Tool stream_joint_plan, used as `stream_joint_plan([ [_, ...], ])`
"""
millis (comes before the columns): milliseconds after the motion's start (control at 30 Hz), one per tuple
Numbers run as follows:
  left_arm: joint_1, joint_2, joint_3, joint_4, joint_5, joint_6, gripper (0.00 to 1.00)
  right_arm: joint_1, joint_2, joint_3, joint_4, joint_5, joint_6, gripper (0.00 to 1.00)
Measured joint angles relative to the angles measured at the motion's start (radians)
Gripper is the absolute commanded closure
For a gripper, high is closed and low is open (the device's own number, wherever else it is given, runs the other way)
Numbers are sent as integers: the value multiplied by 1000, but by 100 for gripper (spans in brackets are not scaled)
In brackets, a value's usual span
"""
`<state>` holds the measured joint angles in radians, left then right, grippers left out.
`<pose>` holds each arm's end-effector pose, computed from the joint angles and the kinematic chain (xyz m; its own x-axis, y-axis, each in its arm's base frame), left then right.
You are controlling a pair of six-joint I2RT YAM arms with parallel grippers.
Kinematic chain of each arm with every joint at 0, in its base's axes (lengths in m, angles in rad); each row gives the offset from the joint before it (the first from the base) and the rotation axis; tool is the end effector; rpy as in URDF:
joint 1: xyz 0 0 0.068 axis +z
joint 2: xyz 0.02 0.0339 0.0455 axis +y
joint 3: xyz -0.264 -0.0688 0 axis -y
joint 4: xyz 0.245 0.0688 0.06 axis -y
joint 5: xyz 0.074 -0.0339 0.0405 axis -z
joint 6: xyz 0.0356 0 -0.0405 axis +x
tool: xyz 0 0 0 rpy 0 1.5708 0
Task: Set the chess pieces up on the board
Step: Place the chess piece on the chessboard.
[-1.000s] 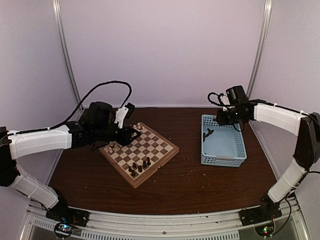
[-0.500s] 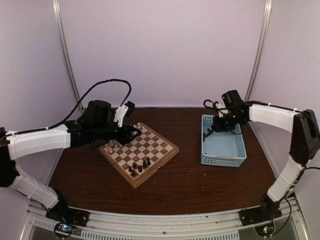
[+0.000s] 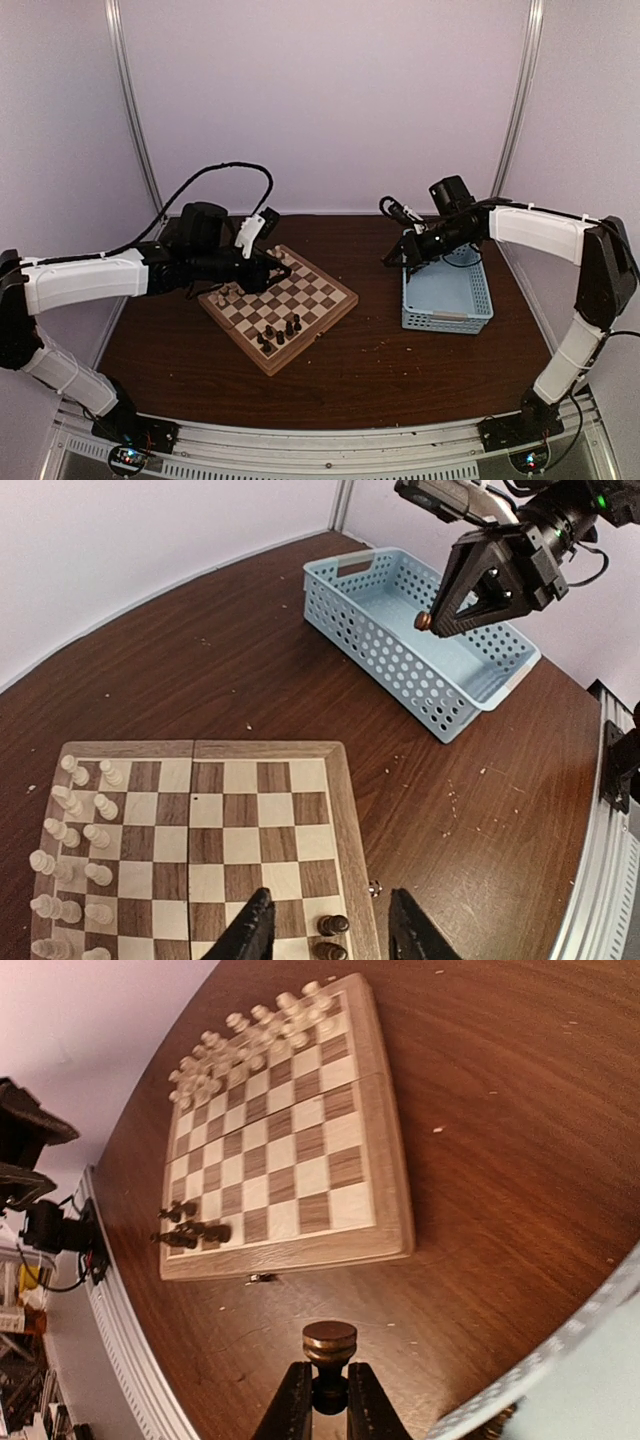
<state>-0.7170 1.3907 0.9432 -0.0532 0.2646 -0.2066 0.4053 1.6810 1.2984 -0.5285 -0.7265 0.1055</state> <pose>0.2310 -0.2138 0.2693 -0.5197 0.1904 -0.8328 0.7158 0.6292 -0.3028 0.3219 0.1638 0.2606 -0.7926 -0.2544 -0.5542 -0.5887 0.5563 0.5865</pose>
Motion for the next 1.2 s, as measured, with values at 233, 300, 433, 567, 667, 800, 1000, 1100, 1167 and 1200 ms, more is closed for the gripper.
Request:
stream_joint_plan([
  [233, -14, 12, -53, 146, 93, 172, 55, 99, 74, 122, -63, -48, 31, 88],
  [300, -16, 9, -77, 188, 92, 222, 55, 99, 124, 170, -80, -55, 69, 88],
  [433, -16, 10, -113, 248, 82, 313, 55, 112, 201, 222, -143, -56, 118, 87],
  [567, -17, 10, -130, 283, 21, 358, 55, 158, 274, 352, -295, 12, 101, 90],
  [667, -17, 8, -141, 296, -35, 375, 55, 200, 364, 514, -424, 115, 69, 91],
  [800, -17, -13, -162, 299, -73, 386, 55, 250, 514, 740, -599, 259, 22, 91],
  [1000, -17, -58, -185, 303, -107, 394, 54, 291, 697, 956, -791, 396, -21, 89],
  [1100, -17, -68, -192, 308, -113, 397, 54, 293, 736, 991, -835, 415, -29, 89],
  [1167, -17, -71, -197, 310, -116, 399, 54, 293, 753, 1011, -850, 418, -29, 88],
  [1200, -17, -72, -199, 311, -116, 400, 54, 293, 757, 1018, -853, 418, -29, 87],
])
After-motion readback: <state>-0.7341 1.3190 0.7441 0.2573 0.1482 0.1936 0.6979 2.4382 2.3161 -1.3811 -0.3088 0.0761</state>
